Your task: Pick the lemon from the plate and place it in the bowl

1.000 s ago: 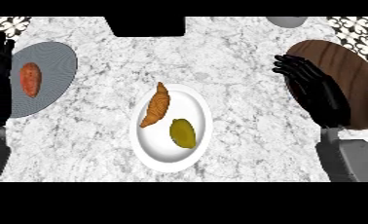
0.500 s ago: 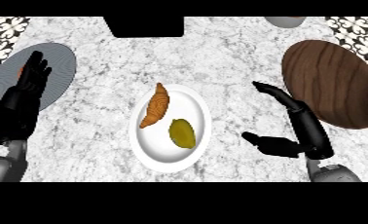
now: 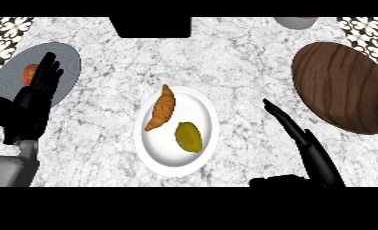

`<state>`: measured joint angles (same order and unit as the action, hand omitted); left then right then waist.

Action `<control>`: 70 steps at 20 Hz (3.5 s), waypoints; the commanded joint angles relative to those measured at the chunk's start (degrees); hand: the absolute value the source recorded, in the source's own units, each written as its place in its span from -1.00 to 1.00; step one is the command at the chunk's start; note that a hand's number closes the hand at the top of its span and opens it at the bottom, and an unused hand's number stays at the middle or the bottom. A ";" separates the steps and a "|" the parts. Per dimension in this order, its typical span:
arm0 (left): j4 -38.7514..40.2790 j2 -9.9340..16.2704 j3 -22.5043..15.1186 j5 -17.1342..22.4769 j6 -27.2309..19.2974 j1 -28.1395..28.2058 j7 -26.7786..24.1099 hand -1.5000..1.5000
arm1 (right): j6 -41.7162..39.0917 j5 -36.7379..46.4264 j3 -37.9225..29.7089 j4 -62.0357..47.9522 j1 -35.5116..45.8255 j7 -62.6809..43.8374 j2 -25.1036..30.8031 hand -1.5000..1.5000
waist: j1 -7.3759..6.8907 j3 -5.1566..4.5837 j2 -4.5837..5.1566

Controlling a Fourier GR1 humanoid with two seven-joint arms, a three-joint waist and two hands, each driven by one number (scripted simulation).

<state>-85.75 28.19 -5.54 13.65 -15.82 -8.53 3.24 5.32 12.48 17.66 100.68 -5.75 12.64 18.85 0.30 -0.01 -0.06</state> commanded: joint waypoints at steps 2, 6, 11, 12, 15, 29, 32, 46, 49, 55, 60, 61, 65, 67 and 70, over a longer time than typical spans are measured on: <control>-2.36 -2.18 -0.43 -2.82 -0.01 0.85 2.88 0.00 | -5.24 -0.42 -3.49 4.61 6.69 -10.51 1.38 -1.00 | -0.35 0.00 0.02; -1.51 -1.79 1.78 -2.84 1.87 1.64 0.76 0.00 | -10.00 -1.91 -5.66 6.60 15.42 -21.15 2.10 -1.00 | -0.47 -0.02 0.03; -3.55 -1.17 1.89 -1.17 3.99 3.72 0.33 0.00 | -17.96 2.51 0.75 0.94 24.41 -28.43 5.04 -1.00 | -1.58 -0.07 -0.05; 0.14 -3.65 0.54 -3.91 0.64 -0.91 1.00 0.00 | -20.20 2.73 1.79 -0.84 26.82 -29.07 5.36 -1.00 | -0.91 -0.07 0.20; -0.50 -2.82 1.48 -3.95 1.39 -2.55 2.54 0.00 | -22.00 4.01 4.69 -7.95 33.29 -33.26 0.39 -1.00 | -1.43 -0.03 0.25; 1.04 -4.32 4.57 -4.51 4.80 -2.59 2.69 0.00 | -37.29 6.43 11.06 -21.44 39.55 -37.25 -7.81 -1.00 | -0.69 -0.01 0.14; -3.60 -3.55 5.85 -4.13 6.10 -0.16 5.05 0.00 | -38.94 9.42 10.74 -22.98 38.28 -34.51 -6.56 -1.00 | -0.74 0.01 0.08; -3.31 -8.70 6.57 -10.28 6.87 0.42 5.32 0.00 | -28.05 27.17 13.58 -22.96 30.24 -28.66 -14.93 -1.00 | -0.36 0.01 0.02; 2.03 -9.63 8.00 -11.41 6.89 -1.42 1.13 0.00 | -29.59 28.10 13.68 -24.09 29.44 -28.82 -15.70 -1.00 | -0.28 0.00 0.06; -1.08 -9.46 9.51 -11.42 8.83 -2.63 5.25 0.00 | -23.28 30.46 13.42 -36.29 32.95 -24.72 -18.74 -1.00 | -0.63 0.02 0.13; 1.74 -12.63 9.91 -13.20 8.30 -3.20 3.11 0.00 | -23.11 28.85 15.07 -33.29 32.52 -28.42 -18.81 -1.00 | -0.49 0.01 0.09; -0.52 -10.20 11.69 -11.73 11.14 -2.37 4.39 0.00 | -20.35 30.32 13.66 -38.43 34.32 -24.92 -18.82 -1.00 | -0.64 0.01 0.10; -1.44 -11.29 11.88 -12.56 11.57 -1.54 4.66 0.00 | -19.40 26.35 16.83 -38.38 35.23 -28.89 -18.83 -1.00 | -0.74 0.01 0.09; 1.49 -10.16 13.11 -11.75 13.50 -1.53 2.37 0.00 | -16.51 21.71 18.47 -42.95 37.24 -28.84 -18.84 1.00 | -1.03 0.01 0.19; -1.90 -12.37 10.75 -14.39 11.02 -0.82 3.20 0.00 | -17.62 22.45 21.15 -45.08 37.72 -22.69 -18.84 1.00 | -1.13 0.02 0.19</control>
<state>-87.31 16.77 5.92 0.80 -4.30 -9.51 7.14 -14.72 36.94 34.92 60.52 30.11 -13.41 0.28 -0.53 -0.03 -0.05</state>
